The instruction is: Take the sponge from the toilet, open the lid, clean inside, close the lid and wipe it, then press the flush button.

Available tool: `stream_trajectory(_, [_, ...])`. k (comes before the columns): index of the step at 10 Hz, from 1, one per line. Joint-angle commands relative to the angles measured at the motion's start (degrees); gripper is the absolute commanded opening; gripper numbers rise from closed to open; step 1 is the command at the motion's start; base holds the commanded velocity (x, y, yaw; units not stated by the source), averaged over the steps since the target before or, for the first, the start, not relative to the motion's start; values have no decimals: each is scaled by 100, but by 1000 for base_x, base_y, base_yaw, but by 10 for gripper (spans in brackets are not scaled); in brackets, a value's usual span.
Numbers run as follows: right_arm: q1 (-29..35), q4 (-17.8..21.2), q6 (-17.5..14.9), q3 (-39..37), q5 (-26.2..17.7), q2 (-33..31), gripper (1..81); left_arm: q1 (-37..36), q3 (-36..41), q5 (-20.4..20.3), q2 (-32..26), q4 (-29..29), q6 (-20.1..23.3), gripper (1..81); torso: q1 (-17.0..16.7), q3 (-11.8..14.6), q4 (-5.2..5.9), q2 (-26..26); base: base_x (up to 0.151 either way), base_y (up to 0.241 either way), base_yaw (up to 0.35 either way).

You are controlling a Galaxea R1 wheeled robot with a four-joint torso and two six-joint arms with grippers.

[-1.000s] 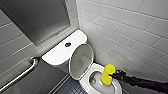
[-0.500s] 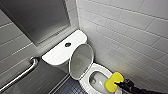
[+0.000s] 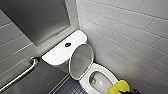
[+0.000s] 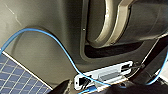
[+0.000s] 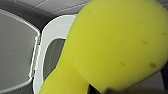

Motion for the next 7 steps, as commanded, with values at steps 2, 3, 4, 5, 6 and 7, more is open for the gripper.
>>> stream_trajectory(2, [-326, 53, -6, 545, 386, -300, 10, 228, 44, 536, 43, -1, 55, 811, 0, 0, 0, 0, 0, 0, 0])
stream_trajectory(3, [-405, 53, -14, 747, 439, -265, 10, 228, 53, 536, 43, -1, 55, 811, 0, 0, 0, 0, 0, 0, 0])
stream_trajectory(4, [-414, 53, -50, 977, 430, -239, 10, 228, 53, 536, 43, -10, 55, 811, 0, 0, 0, 0, 0, 0, 0])
stream_trajectory(5, [-371, 27, -101, 1160, 378, -221, 10, 228, 53, 527, 43, -10, 55, 811, 0, 0, 0, 0, 0, 0, 0])
stream_trajectory(6, [-154, 44, -234, 1127, 196, -178, 10, 228, 53, 527, 52, -10, 63, 811, 0, 0, 0, 0, 0, 0, 0])
stream_trajectory(7, [339, 70, -234, 943, -690, -187, 10, 228, 53, 518, 52, -10, 134, 811, 0, 0, 0, 0, 0, 0, 0])
